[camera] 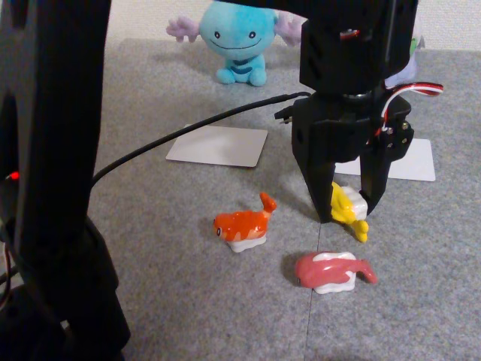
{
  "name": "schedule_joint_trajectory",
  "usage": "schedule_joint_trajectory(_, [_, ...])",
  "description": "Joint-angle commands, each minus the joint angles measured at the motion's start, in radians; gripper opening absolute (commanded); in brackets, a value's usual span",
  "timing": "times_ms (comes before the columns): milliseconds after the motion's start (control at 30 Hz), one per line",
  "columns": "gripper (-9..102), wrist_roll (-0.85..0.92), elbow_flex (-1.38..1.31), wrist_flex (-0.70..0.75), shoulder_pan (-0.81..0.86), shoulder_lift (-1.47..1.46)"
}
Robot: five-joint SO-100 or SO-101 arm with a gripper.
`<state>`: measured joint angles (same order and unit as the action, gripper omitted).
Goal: Wooper wants to eat egg sudhi, and Goomy wants to eat shrimp sushi
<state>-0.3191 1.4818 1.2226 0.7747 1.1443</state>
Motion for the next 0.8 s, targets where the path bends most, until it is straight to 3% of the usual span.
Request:
schedule_joint_trajectory(0, [5, -0.002, -0.029, 0.005, -0.002, 0.012])
schedule_joint_trajectory(267, [5, -0.103, -0.037, 0.132, -0.064, 0.069])
schedule_joint_trajectory(767, [5, -0.666, -0.037, 0.137, -0.4, 0.318])
